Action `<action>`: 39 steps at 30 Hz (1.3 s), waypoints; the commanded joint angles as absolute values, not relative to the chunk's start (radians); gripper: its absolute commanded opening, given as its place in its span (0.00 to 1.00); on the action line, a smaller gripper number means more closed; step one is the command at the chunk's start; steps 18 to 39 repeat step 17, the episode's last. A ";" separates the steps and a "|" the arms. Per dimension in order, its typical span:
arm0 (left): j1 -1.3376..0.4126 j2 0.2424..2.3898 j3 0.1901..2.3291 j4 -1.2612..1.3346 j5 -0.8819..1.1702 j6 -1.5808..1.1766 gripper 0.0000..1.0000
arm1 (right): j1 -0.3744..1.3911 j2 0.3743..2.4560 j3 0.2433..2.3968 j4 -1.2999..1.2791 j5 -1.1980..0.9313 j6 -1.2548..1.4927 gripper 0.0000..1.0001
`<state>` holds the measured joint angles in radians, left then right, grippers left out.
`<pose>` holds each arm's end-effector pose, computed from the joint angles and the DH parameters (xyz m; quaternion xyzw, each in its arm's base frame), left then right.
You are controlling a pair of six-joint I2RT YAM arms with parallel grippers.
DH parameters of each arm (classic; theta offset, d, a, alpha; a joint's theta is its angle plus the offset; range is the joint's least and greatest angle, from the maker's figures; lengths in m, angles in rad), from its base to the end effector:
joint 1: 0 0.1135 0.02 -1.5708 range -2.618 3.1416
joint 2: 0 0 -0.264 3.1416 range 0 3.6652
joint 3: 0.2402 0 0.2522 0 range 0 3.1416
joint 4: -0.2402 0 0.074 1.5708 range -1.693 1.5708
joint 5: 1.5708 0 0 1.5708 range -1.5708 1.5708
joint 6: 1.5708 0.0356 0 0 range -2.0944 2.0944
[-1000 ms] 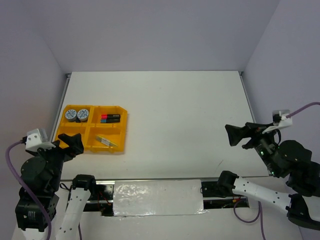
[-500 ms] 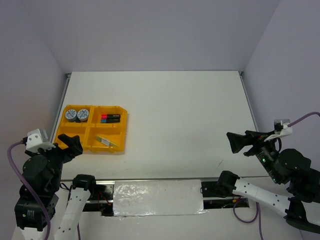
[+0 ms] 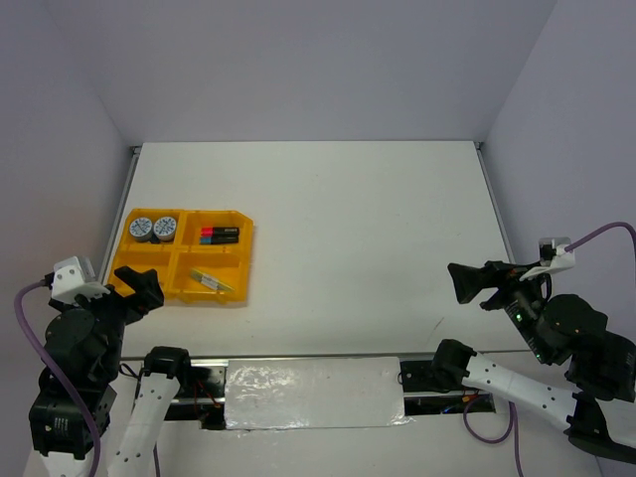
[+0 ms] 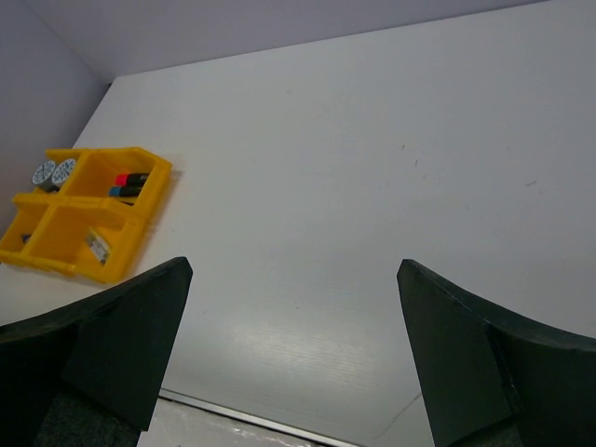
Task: Sort the stationery into containers
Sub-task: Reset both arms
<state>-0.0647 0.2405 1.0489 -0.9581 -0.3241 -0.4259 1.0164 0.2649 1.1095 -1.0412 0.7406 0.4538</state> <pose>-0.0033 0.0116 0.3789 -0.2379 0.7170 -0.0377 0.6541 0.0106 -0.0285 0.3860 0.0205 0.7561 0.1890 0.6262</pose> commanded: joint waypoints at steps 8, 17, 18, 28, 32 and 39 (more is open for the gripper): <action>-0.071 0.256 1.037 -0.911 -0.311 -0.448 0.99 | 1.019 0.287 1.115 -1.054 0.772 0.479 1.00; -0.069 0.262 1.034 -0.896 -0.313 -0.445 0.99 | 1.019 0.298 1.111 -1.066 0.773 0.492 1.00; -0.069 0.262 1.034 -0.896 -0.313 -0.445 0.99 | 1.019 0.298 1.111 -1.066 0.773 0.492 1.00; -0.069 0.262 1.034 -0.896 -0.313 -0.445 0.99 | 1.019 0.298 1.111 -1.066 0.773 0.492 1.00; -0.069 0.262 1.034 -0.896 -0.313 -0.445 0.99 | 1.019 0.298 1.111 -1.066 0.773 0.492 1.00; -0.069 0.262 1.034 -0.896 -0.313 -0.445 0.99 | 1.019 0.298 1.111 -1.066 0.773 0.492 1.00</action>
